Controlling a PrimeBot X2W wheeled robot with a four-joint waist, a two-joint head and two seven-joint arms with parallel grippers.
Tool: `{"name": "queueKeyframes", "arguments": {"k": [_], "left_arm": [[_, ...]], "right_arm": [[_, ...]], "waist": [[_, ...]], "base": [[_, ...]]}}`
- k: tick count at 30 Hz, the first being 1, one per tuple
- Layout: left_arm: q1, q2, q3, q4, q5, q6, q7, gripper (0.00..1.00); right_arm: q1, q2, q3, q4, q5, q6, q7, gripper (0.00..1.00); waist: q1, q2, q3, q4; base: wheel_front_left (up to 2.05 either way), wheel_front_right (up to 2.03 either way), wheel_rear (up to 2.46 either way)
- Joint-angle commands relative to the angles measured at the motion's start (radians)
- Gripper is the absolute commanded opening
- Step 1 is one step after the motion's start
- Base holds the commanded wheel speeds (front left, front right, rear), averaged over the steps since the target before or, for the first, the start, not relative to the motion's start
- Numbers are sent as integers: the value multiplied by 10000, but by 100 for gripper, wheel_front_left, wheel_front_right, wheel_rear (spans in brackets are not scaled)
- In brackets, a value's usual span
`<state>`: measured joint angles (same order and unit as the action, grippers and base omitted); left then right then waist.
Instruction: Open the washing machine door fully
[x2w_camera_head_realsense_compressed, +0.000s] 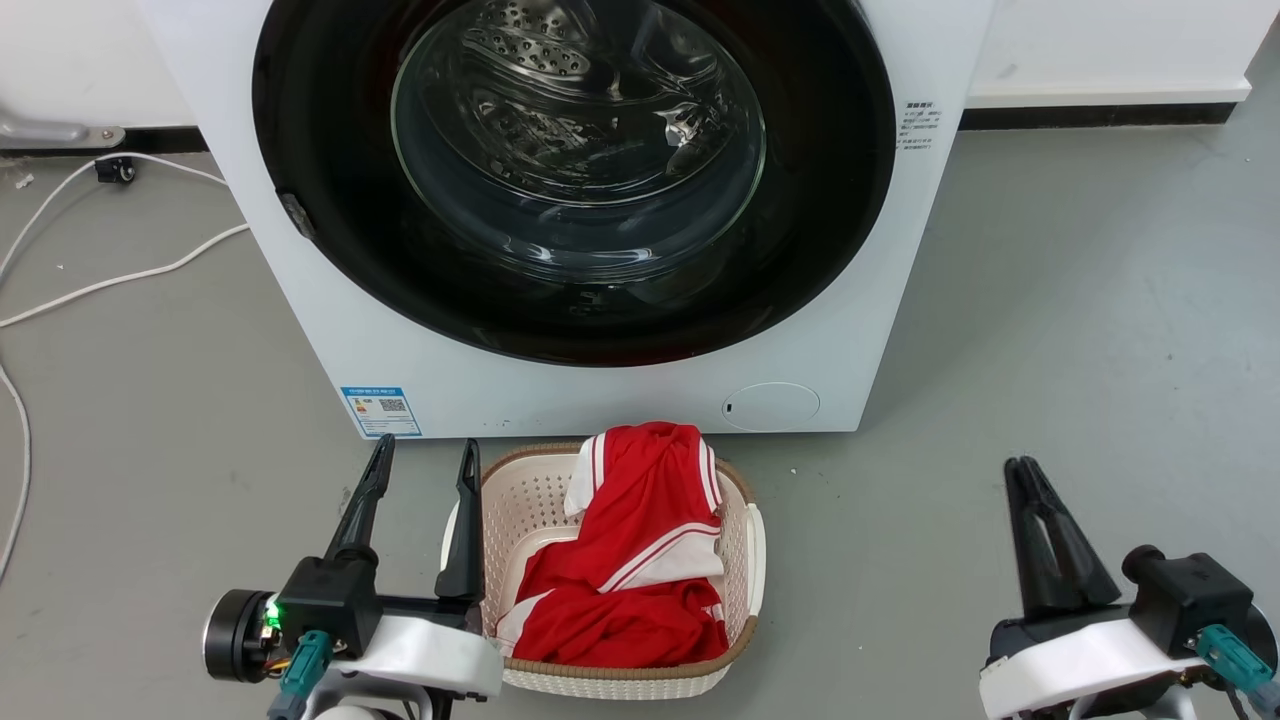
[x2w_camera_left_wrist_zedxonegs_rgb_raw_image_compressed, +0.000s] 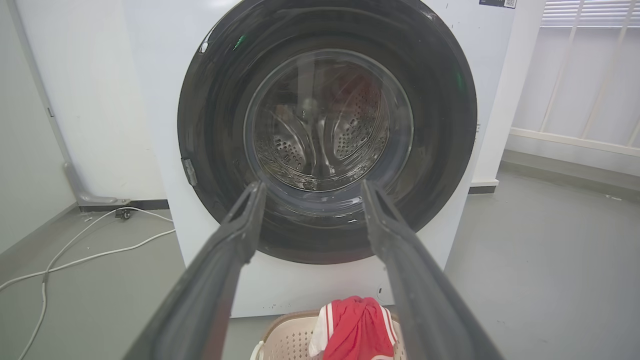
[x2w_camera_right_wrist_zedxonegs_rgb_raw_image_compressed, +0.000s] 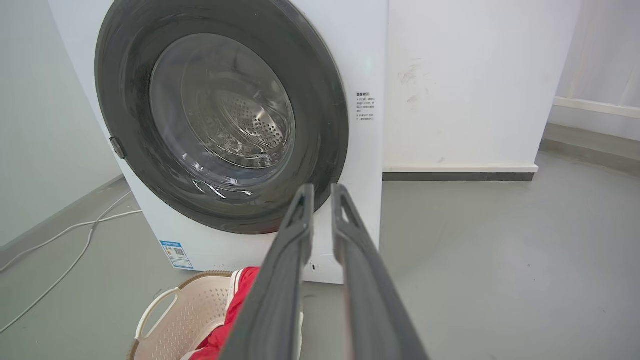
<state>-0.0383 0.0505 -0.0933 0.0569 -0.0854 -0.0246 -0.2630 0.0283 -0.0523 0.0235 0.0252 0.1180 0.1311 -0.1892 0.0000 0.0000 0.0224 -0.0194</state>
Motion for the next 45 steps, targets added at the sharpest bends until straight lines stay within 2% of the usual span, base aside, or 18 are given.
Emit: {"name": "queueKeyframes", "arguments": {"k": [1,4,7,8,10,11,14,17,20,24,32,39,45], "left_arm": [[138,-3,-3,13,-84,51,-26,100],[132,-3,-12,6,-96,72,-26,100],[88,-3,-25,-10,-136,80,-26,100],[84,-5,-23,-16,-141,89,-26,100],[75,-4,-8,-45,-143,80,-26,100],[69,-5,-16,-56,-138,84,-26,100],[40,-4,-44,-80,-185,94,-26,100],[-20,-4,-54,-135,-214,112,-26,100],[-104,-4,-81,-203,-227,132,-26,100],[-201,-4,-99,-286,-260,169,-26,100],[-588,-3,-235,-504,-260,196,-26,100],[-975,-1,-343,-819,-297,228,-26,100],[-1242,-3,-451,-1104,-301,273,-24,100]], "right_arm": [[41,38,32,-23,152,-7,-79,0],[24,38,26,-19,1230,-7,-172,0],[-49,38,251,-7,4791,-5,-317,0],[-115,38,414,-93,6330,-5,-347,0],[-228,36,613,-228,8395,-5,-411,0],[-287,29,734,-313,9883,-5,-417,0],[-478,26,804,-613,12938,-5,-453,0],[-790,21,557,-931,15080,-5,-283,0],[-1232,-63,45,-970,16263,-5,-44,0],[-1921,-483,-376,-653,17099,-5,238,0],[-4760,-2440,-636,1374,17725,-5,939,0],[-7788,-3877,360,3904,17651,-5,1750,0],[-10292,-4540,1848,5900,17435,-5,2686,0]], "waist": [[0,0,1,0],[0,0,10,-4],[0,0,20,2],[0,0,18,0],[0,0,40,-16],[0,0,44,-19],[0,0,63,-9],[0,0,121,-8],[0,0,218,11],[0,0,399,18],[0,0,1138,188],[0,0,1816,386],[0,0,2372,539]], "base": [[0,0,0],[0,0,0],[0,0,0],[0,0,0],[0,0,0],[0,0,0],[0,0,0],[0,0,0],[0,0,0],[0,0,0],[0,0,0],[0,0,0],[0,0,0]]}}
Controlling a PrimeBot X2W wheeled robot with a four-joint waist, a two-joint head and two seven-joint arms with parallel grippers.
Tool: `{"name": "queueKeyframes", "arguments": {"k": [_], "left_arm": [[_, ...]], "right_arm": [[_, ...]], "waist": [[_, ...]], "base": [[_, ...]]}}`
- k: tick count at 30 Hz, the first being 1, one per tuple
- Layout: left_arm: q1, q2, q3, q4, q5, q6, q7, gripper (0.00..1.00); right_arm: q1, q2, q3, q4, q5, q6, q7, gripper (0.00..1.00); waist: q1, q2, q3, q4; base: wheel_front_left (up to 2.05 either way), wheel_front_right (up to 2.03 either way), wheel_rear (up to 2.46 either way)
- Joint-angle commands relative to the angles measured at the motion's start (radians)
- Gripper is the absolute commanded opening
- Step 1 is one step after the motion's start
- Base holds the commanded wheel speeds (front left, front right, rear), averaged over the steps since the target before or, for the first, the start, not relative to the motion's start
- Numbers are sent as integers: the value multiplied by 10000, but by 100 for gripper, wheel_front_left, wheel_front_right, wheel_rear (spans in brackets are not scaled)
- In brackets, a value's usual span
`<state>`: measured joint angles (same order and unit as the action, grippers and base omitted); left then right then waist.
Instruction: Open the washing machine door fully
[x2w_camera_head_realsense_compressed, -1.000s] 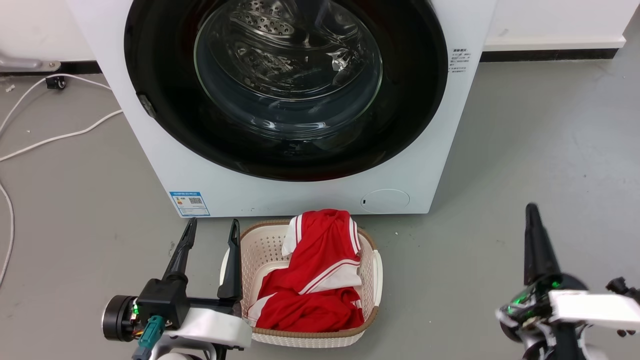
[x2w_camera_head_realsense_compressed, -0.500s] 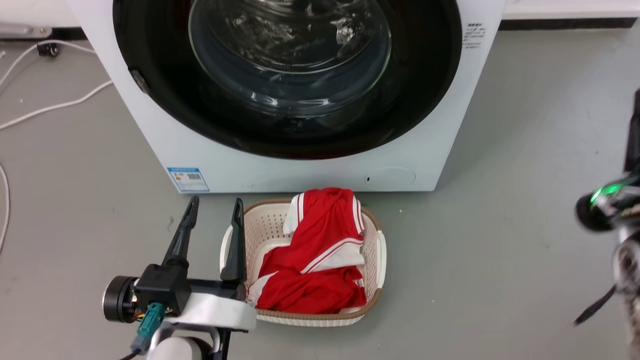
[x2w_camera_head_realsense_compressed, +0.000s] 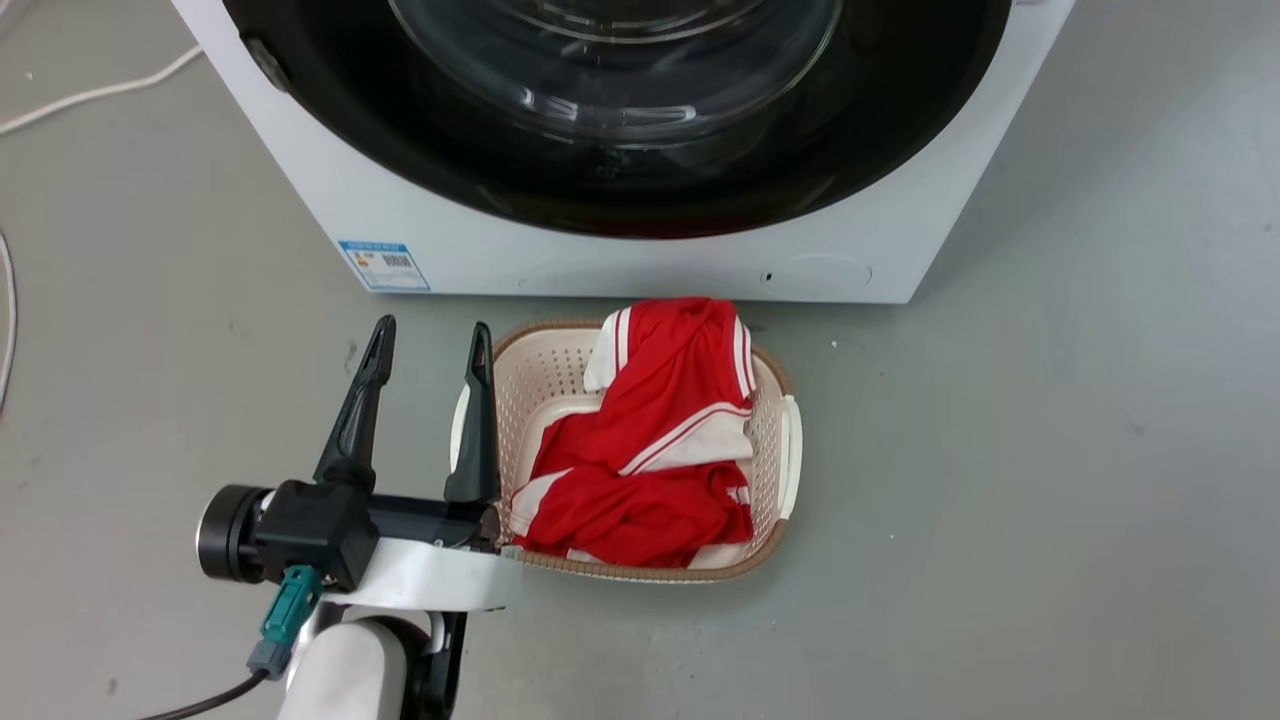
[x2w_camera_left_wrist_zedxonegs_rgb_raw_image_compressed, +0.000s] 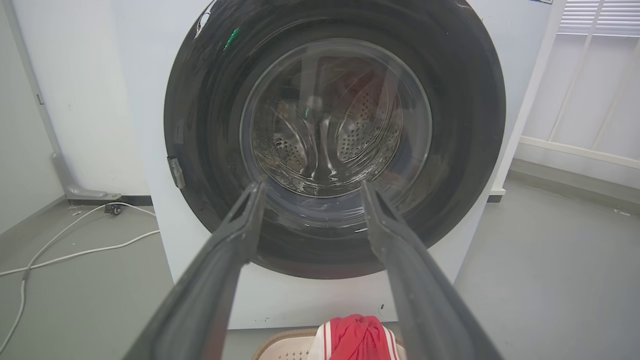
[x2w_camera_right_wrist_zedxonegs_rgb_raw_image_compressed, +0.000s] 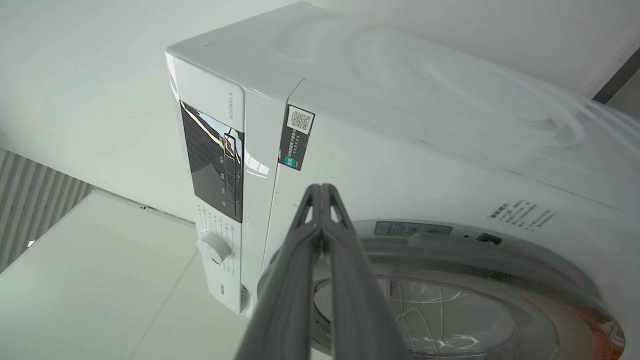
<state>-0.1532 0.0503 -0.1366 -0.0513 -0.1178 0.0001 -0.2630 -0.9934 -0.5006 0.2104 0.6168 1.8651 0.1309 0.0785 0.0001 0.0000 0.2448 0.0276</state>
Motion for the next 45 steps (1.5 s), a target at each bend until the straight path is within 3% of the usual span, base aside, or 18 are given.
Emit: {"name": "queueKeyframes", "arguments": {"k": [1,10,20,32,45], "left_arm": [[-166,-1,-26,-52,37,35,-24,100],[-665,-1,-104,-205,145,72,-26,100],[-1053,-3,-367,-324,82,191,-24,100],[-1216,-1,-506,-374,62,283,-26,100],[-1280,-1,-560,-271,76,342,-26,100]], "right_arm": [[-517,-83,221,322,-29,-3,187,0],[-3527,167,2379,2946,-749,-3,1845,0],[-4952,610,3243,4409,-1048,-3,2803,0],[-5252,573,3567,4513,-1106,-3,3530,0],[-4858,532,3678,4064,-506,-3,5423,0]], "waist": [[-1,0,255,98],[-1,0,1056,303],[-1,0,1727,597],[-1,0,2212,755],[-1,0,2103,711]], "base": [[0,0,0],[0,0,0],[0,0,0],[0,0,0],[0,0,0]]}}
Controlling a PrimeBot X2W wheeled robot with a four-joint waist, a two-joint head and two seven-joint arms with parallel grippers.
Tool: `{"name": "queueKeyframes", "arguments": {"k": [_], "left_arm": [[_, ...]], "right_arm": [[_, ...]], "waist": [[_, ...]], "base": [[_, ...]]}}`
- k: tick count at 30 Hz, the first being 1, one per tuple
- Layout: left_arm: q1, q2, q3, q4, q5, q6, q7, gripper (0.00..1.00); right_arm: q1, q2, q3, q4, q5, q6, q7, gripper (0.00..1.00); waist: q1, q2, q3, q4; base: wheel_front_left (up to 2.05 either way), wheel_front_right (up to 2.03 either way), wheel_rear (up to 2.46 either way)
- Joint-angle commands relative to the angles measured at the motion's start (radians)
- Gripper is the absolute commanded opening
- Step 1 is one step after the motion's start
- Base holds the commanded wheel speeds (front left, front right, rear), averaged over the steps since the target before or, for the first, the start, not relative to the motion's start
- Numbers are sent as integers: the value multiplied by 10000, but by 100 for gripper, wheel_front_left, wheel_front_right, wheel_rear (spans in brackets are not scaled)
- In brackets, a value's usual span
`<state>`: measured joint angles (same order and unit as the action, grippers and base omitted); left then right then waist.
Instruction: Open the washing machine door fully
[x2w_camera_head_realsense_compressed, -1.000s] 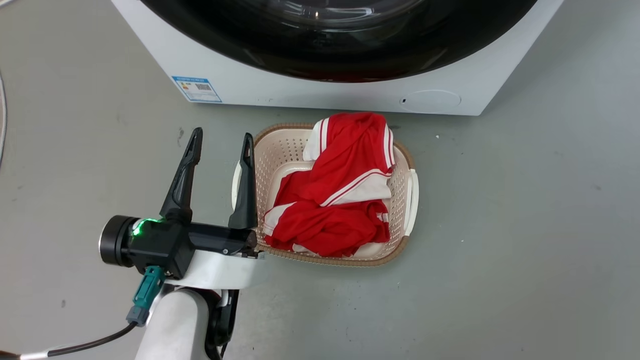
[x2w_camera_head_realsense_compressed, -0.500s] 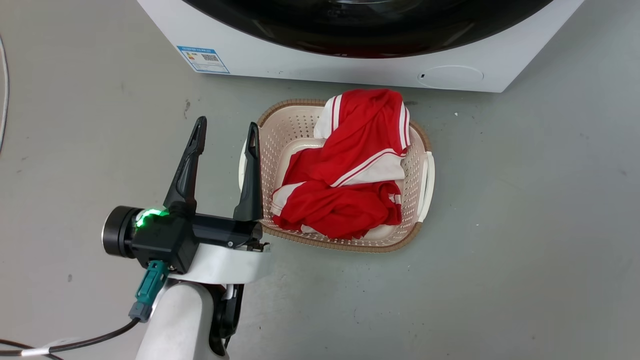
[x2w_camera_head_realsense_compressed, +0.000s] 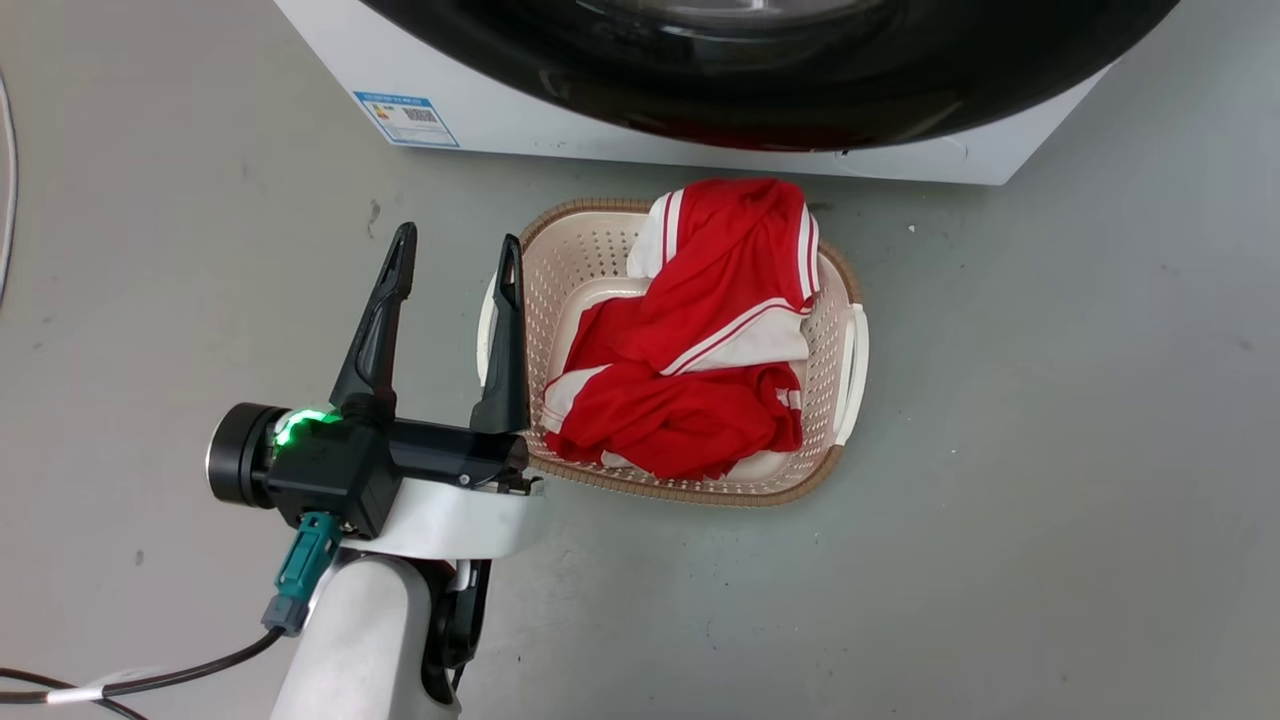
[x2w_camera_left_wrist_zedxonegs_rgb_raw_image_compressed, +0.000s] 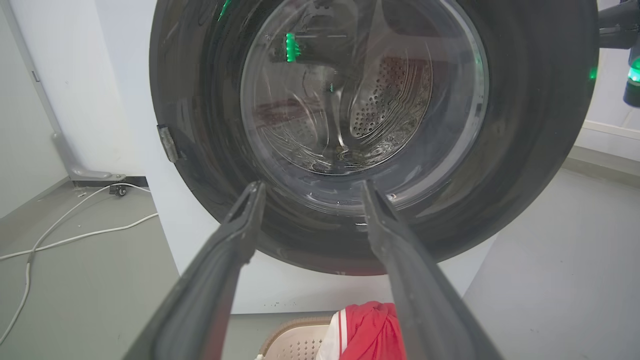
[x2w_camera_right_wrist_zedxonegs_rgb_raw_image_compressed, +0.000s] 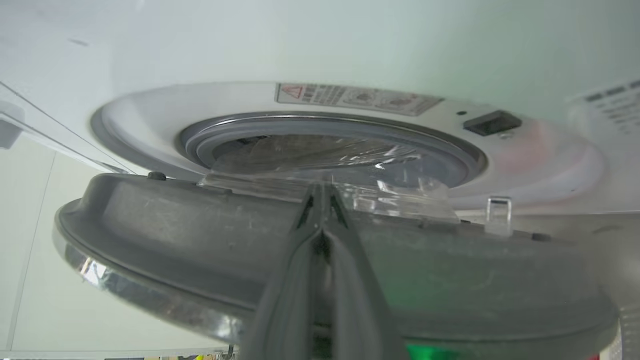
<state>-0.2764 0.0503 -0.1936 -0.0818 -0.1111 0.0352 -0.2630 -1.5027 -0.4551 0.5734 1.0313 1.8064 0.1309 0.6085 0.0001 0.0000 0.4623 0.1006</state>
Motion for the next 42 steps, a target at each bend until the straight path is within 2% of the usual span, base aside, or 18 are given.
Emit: {"name": "queueKeyframes", "arguments": {"k": [1,6,11,23,28,42], "left_arm": [[-32,-1,37,44,8,-18,-26,100],[164,-1,163,217,120,-94,-24,100],[347,-1,224,357,160,-156,-24,100],[1496,-2,622,765,373,-470,-24,100],[1707,-2,635,865,349,-589,-25,100],[2145,-2,420,1098,37,-515,-25,100]], "right_arm": [[313,83,50,-131,140,-3,265,0],[924,183,124,-497,452,-2,949,0],[1528,262,184,-906,616,-2,1192,0],[4102,1064,765,-2459,1253,-2,1998,0],[4957,1287,1118,-3176,1362,-2,1978,0],[6457,1731,1934,-4839,1745,-2,1500,0]], "waist": [[-1,0,-138,-39],[-1,0,-595,-169],[-1,0,-1053,-291],[-1,0,-2744,-675],[-1,0,-3087,-644],[-1,0,-3688,-474]], "base": [[0,0,0],[0,0,0],[0,0,0],[0,0,0],[0,0,0],[0,0,0]]}}
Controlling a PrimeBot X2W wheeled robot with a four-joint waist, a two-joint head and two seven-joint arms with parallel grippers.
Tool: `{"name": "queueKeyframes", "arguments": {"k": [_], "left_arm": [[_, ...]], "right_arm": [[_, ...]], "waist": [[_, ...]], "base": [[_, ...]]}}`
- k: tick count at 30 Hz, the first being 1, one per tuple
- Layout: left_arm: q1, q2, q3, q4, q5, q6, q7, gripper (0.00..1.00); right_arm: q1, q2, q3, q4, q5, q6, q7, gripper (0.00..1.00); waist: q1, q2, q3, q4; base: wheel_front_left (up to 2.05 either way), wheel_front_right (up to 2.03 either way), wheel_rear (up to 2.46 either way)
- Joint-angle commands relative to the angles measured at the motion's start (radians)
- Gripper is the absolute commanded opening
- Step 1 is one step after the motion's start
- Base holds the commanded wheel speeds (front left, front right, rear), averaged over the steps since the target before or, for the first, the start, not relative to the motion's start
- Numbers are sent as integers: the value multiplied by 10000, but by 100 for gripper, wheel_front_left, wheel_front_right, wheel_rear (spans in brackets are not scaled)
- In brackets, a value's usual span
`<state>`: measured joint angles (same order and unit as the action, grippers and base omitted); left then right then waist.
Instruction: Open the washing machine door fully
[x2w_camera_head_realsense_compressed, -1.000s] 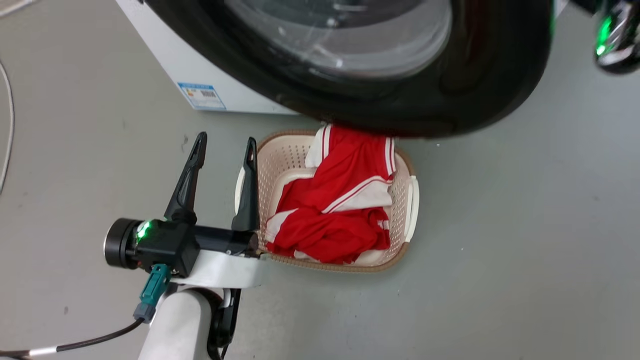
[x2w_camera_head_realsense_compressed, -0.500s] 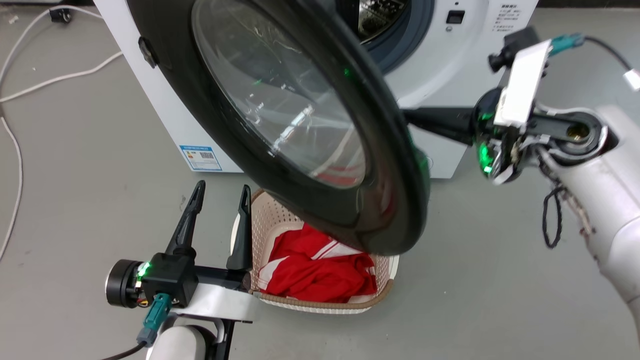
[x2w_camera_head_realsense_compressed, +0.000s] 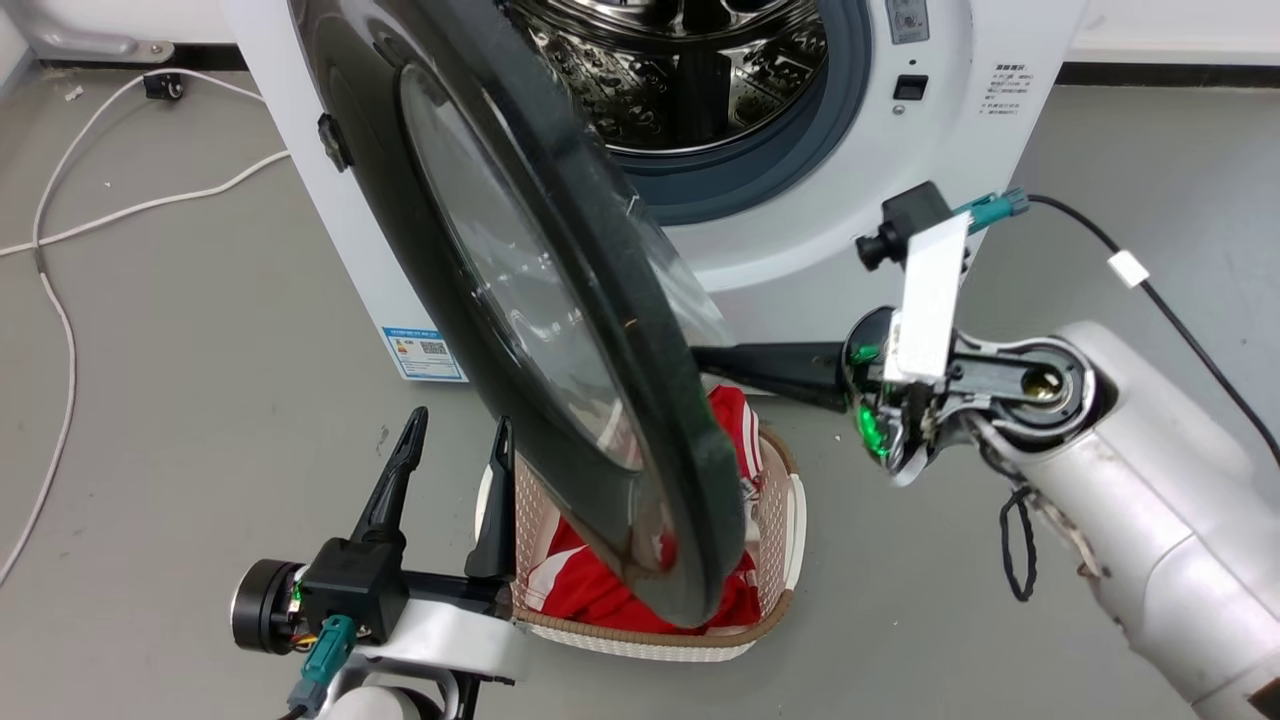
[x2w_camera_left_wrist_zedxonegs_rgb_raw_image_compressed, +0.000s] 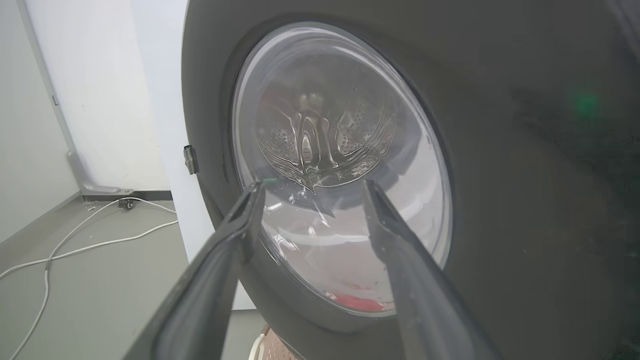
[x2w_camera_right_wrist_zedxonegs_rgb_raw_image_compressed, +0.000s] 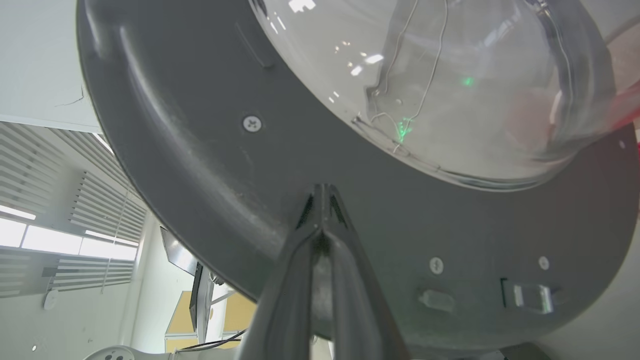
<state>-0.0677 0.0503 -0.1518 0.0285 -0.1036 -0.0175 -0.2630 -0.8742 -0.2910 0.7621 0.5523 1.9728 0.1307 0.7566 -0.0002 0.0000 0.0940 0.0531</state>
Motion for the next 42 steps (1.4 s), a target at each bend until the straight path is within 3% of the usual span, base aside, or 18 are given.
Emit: {"name": "queueKeyframes", "arguments": {"k": [1,8,17,25,26,27,28,29,34,38,42], "left_arm": [[83,-2,9,6,-49,35,-24,100],[149,0,31,35,-186,162,-24,100],[381,-2,306,-16,-367,325,-24,100],[654,-3,661,21,-280,297,-24,100],[660,1,698,23,-282,303,-24,100],[660,0,724,27,-284,314,-24,100],[670,0,752,27,-284,321,-24,100],[693,0,772,44,-281,324,-24,100],[801,0,856,78,-274,350,-25,100],[793,0,891,83,-282,333,-25,100],[757,-3,877,82,-313,340,-25,100]], "right_arm": [[244,111,189,-201,-23,0,-30,0],[803,42,-11,-1091,-249,0,-1751,0],[2472,-206,-1473,-1580,-1992,0,-6747,0],[4811,-857,-2415,-2595,-2470,0,-8851,0],[5060,-1019,-2468,-2682,-2657,0,-9105,18],[5301,-1126,-2563,-2757,-2769,0,-9384,49],[5536,-1165,-2632,-2840,-2864,0,-9579,93],[5733,-1255,-2656,-2874,-3124,0,-9759,100],[6360,-1484,-3433,-2611,-5424,0,-10208,100],[6845,-670,-5473,-2705,-8877,0,-10207,100],[7358,371,-7274,-3683,-12664,-1,-10214,100]], "waist": [[2,0,-24,-20],[2,0,-109,-198],[2,0,-321,-664],[2,0,-510,-1028],[2,0,-519,-1053],[2,0,-525,-1077],[2,0,-529,-1100],[2,0,-536,-1121],[2,0,-570,-1190],[2,0,-583,-1186],[2,0,-578,-1142]], "base": [[0,0,0],[0,0,0],[0,0,0],[0,0,0],[0,0,0],[0,0,0],[0,0,0],[0,0,0],[0,0,0],[0,0,0],[0,0,0]]}}
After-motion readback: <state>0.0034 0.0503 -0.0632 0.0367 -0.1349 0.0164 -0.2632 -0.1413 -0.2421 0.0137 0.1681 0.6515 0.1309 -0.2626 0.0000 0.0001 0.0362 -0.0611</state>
